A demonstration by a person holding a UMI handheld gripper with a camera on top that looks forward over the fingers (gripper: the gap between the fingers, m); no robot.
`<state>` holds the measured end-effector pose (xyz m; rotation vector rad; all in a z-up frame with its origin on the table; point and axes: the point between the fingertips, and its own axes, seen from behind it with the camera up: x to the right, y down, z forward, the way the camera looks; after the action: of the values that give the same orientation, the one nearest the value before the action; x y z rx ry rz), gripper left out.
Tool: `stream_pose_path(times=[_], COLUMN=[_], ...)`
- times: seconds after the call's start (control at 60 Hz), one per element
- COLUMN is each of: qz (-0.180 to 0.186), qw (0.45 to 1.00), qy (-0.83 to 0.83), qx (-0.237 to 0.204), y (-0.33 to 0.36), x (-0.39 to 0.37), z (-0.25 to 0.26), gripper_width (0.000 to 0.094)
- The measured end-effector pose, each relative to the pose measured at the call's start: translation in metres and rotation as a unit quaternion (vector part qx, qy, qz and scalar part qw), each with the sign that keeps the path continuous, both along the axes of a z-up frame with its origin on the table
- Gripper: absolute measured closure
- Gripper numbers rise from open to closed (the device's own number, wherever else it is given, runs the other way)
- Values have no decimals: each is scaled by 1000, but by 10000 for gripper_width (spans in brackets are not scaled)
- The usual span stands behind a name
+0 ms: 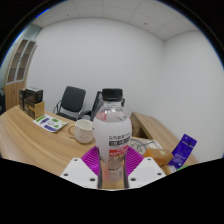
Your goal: Pour water
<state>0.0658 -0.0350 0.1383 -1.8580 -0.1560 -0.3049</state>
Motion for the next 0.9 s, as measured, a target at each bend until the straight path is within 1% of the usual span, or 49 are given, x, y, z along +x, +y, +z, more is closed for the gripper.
stream_pose_path(times=[0.133, 0.25, 0.367, 0.45, 0.5, 0.583, 0.667, 0.767, 0.833, 0.9], qz=[-10, -10, 0, 15, 28, 53, 64, 86, 97, 103], qw=[991, 958, 893, 839, 800, 737, 672, 610, 588, 595], qy=[-136, -286, -448, -542, -597, -672, -735, -785, -802, -796], qx=[-5, -27, -40, -47, -57, -58, -65, -56, -44, -46], y=[51, 102, 151, 182, 194, 213, 222, 231, 235, 235], x=[37, 63, 71, 66, 61, 50, 44, 30, 19, 18], z=[37, 58, 76, 79, 75, 67, 59, 50, 47, 43], gripper_width=[647, 649, 649, 649, 648, 651, 649, 649, 649, 649])
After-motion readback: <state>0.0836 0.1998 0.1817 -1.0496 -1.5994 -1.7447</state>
